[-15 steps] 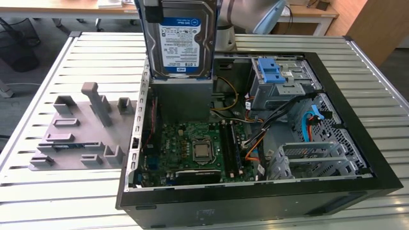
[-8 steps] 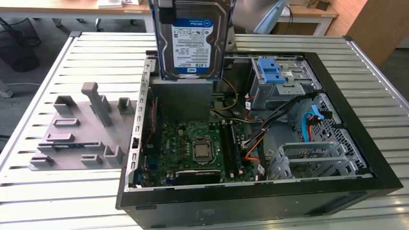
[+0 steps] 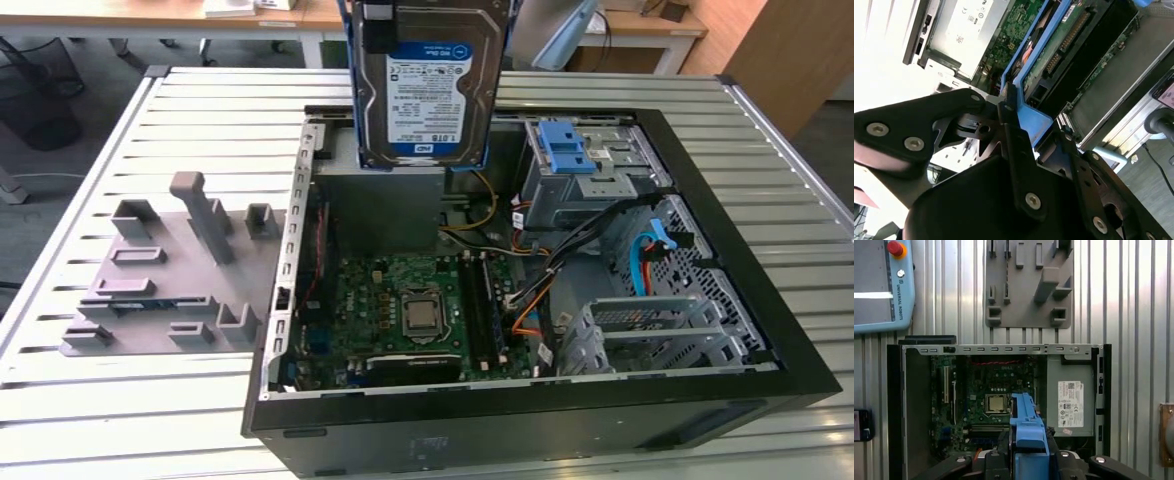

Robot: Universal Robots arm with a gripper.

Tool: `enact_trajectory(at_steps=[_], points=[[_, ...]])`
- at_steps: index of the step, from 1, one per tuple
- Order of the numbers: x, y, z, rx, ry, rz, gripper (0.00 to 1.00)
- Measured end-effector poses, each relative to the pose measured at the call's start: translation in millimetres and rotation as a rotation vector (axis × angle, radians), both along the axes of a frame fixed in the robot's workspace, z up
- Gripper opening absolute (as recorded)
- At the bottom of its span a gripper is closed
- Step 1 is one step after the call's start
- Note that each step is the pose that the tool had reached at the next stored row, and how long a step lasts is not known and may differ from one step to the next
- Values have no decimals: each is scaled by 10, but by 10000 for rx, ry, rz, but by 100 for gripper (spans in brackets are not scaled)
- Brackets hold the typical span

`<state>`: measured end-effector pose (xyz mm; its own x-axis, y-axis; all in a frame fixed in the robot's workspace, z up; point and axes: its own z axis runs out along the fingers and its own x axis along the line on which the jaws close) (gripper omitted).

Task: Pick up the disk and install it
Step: 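Pick up the disk, then insert the disk into the insertion slot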

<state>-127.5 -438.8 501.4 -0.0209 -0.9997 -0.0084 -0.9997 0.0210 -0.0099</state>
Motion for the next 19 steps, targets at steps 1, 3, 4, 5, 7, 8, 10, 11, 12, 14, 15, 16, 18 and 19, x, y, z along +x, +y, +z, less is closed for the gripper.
enact_trajectory(at_steps=[1,3,4,5,7,8,10,11,12,14,15,16,18,19], points=[[0,0,0,0,-2,0,36],[0,0,0,0,-3,0,36],[0,0,0,-1,-13,-1,36],[0,0,0,-1,-23,0,36],[0,0,0,-1,-24,0,36],[0,0,0,-1,-25,0,36],[0,0,0,-1,-34,0,36],[0,0,0,0,-44,0,36],[0,0,0,-1,-43,0,36],[-1,-4,0,0,-44,-2,36],[0,-7,0,-1,-43,-1,36],[0,-12,1,-1,-43,-1,36],[0,-24,0,0,-44,0,36],[0,-31,0,0,-44,0,36]])
